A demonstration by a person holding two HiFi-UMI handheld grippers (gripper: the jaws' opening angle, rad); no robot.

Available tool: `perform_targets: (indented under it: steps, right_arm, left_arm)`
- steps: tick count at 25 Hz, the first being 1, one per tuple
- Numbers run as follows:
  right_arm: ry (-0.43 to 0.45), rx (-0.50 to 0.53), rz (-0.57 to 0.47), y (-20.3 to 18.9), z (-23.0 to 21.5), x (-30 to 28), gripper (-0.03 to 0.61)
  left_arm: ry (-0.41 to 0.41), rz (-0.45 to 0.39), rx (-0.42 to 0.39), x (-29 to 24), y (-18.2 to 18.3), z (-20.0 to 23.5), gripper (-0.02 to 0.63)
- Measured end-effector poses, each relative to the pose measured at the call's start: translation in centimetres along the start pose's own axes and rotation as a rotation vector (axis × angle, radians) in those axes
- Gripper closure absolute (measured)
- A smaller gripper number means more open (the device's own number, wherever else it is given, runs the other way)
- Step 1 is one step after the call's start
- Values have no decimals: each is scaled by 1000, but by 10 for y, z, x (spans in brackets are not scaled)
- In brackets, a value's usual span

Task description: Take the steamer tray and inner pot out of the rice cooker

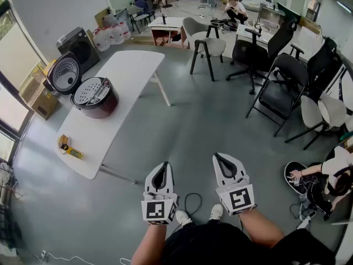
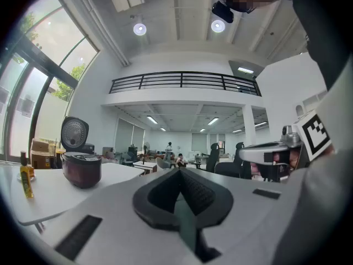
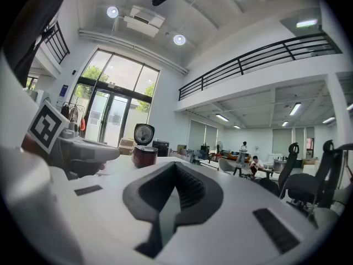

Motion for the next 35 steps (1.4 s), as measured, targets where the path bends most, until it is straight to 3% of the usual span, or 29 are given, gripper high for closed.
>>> perform_targets:
  steps: [19, 20, 21, 28, 35]
  right_arm:
    - [-15, 0, -8, -16, 64, -25, 571]
    - [-8, 2, -10, -16, 68, -28, 504]
    - [-2, 6, -14, -16, 71, -31, 478]
    - [19, -12, -10, -18, 76, -58, 418]
    - [100, 1, -34, -5, 66, -123, 282]
  left_arm:
    - [-5, 22, -19, 41, -24, 59, 615]
    - [-4, 14, -16, 43, -24, 64, 617]
    - [-2, 6, -13, 46, -24, 69, 615]
    - [2, 26, -26, 39, -26, 87, 615]
    - [95, 56, -7, 9, -27, 125, 615]
Point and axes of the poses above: the fingertips, and each gripper's own axes: x backward along the fingers, z to its left, y out of its top, the point moved 5 cm from there along x, backward along the fingers, and after that the axes turned 13 degrees about -x, right-handed, at the moved point
